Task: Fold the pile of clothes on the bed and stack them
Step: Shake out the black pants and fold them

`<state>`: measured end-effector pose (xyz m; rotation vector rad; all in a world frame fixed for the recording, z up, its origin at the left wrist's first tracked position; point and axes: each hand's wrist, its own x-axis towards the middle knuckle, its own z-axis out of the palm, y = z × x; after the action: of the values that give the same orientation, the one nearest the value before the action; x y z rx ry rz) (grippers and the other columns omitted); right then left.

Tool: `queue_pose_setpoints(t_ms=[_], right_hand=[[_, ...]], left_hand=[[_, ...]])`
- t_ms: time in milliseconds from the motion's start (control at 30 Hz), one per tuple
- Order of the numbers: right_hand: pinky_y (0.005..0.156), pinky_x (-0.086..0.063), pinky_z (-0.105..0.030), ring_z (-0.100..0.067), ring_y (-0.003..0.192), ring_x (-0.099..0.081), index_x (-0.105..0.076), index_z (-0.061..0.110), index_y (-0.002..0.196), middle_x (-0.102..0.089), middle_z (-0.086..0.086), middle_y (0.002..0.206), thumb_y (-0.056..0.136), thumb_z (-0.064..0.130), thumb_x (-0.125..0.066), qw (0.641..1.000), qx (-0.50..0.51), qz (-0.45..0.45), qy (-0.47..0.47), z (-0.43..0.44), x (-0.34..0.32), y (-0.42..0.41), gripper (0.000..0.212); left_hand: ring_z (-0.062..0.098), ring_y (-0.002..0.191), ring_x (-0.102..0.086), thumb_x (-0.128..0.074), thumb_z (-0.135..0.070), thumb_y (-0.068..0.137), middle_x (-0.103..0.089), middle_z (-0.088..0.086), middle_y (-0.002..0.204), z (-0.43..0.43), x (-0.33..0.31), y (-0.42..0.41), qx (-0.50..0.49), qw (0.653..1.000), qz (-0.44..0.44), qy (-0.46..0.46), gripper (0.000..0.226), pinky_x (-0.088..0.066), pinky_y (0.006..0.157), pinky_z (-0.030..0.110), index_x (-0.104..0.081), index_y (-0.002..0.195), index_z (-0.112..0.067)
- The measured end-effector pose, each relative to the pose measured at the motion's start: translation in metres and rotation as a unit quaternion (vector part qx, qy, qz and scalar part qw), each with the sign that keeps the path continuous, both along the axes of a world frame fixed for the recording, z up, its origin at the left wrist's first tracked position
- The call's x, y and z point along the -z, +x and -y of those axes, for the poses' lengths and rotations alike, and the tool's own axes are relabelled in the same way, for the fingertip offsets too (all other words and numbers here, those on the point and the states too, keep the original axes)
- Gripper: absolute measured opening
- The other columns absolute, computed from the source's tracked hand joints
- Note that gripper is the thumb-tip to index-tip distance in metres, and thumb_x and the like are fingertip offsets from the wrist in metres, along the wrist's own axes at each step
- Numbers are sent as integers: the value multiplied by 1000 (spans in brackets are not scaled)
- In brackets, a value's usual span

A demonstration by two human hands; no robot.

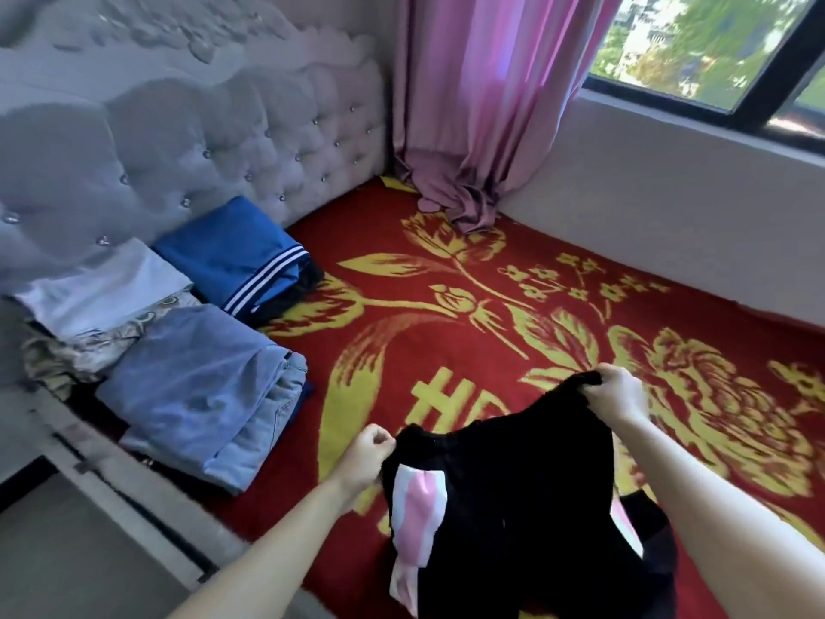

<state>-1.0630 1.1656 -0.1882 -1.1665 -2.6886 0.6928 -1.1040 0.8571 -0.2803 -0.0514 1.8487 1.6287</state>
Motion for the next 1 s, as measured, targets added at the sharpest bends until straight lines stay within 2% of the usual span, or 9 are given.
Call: queue_pose_setpoints(t_ms=[67, 167, 300, 367, 467, 567, 633, 800, 1000], right_hand=[[84, -43, -34, -34, 101, -56, -61, 7, 111, -58, -18, 114, 90, 12, -54, 994, -22, -102, 6, 27, -26, -57, 23], [102, -29, -23, -23, 129, -38, -33, 18, 143, -29, -12, 145, 94, 12, -52, 970, -78, -210, -91, 71, -68, -139, 53], [99, -26, -19, -16, 131, -32, -22, 25, 147, -13, -8, 153, 94, 15, -51, 975, -136, -125, -120, 106, -48, -177, 62], [100, -25, -20, -17, 132, -32, -26, 23, 146, -14, -10, 153, 94, 16, -51, 982, -137, -49, -117, 113, -2, -156, 58], [102, -30, -25, -25, 133, -35, -33, 17, 143, -29, -16, 146, 92, 18, -51, 982, -44, 93, -160, 112, 73, -89, 54], [73, -43, -26, -27, 98, -59, -45, 6, 133, -57, -16, 117, 89, 12, -53, 955, 71, 201, -206, 103, 126, -13, 46], [55, -39, -22, -25, 78, -61, -55, 4, 120, -61, -12, 95, 86, 11, -52, 942, 109, 230, -219, 94, 143, 25, 35], [81, -45, -29, -28, 109, -58, -51, 7, 130, -55, -16, 128, 86, 17, -53, 932, 153, 267, -192, 74, 163, 72, 45], [94, -40, -29, -27, 122, -47, -44, 15, 134, -44, -13, 135, 90, 22, -48, 918, 151, 296, -215, 70, 181, 108, 45]], left_hand=[[13, 60, -42, -41, -7, 98, -45, 3, 67, 13, -16, -52, -110, 992, -16, 64, 25, -33, 55, 25, -44, 75, -12], [15, 69, -45, -40, -6, 97, -48, 3, 74, 44, -40, -145, -297, 946, -52, 118, 24, -37, 60, 28, -47, 76, -15], [25, 91, -51, -43, -19, 95, -53, 7, 92, 82, -13, -233, -379, 920, -88, 33, 11, -46, 79, 37, -50, 102, -13], [27, 112, -48, -42, -34, 96, -49, 8, 116, 90, 24, -235, -331, 939, -54, -76, 44, -41, 97, 42, -38, 133, -11], [30, 130, -39, -44, -58, 87, -40, 6, 140, 93, 82, -194, -212, 950, -19, -227, 75, -31, 107, 45, -24, 145, -14], [30, 136, -31, -50, -27, 94, -29, 15, 150, 81, 109, -147, -127, 965, 47, -224, 65, -26, 111, 41, -18, 147, -8], [32, 131, -36, -46, -12, 93, -35, 21, 144, 67, 116, -128, -70, 968, 62, -234, 57, -29, 106, 38, -23, 144, -3], [29, 136, -30, -48, -13, 94, -29, 18, 149, 28, 110, -115, 41, 969, 30, -242, 57, -25, 109, 35, -23, 146, -6], [30, 132, -37, -50, -18, 94, -34, 20, 144, -20, 104, -90, 148, 950, -10, -273, 57, -31, 108, 38, -27, 145, -11]])
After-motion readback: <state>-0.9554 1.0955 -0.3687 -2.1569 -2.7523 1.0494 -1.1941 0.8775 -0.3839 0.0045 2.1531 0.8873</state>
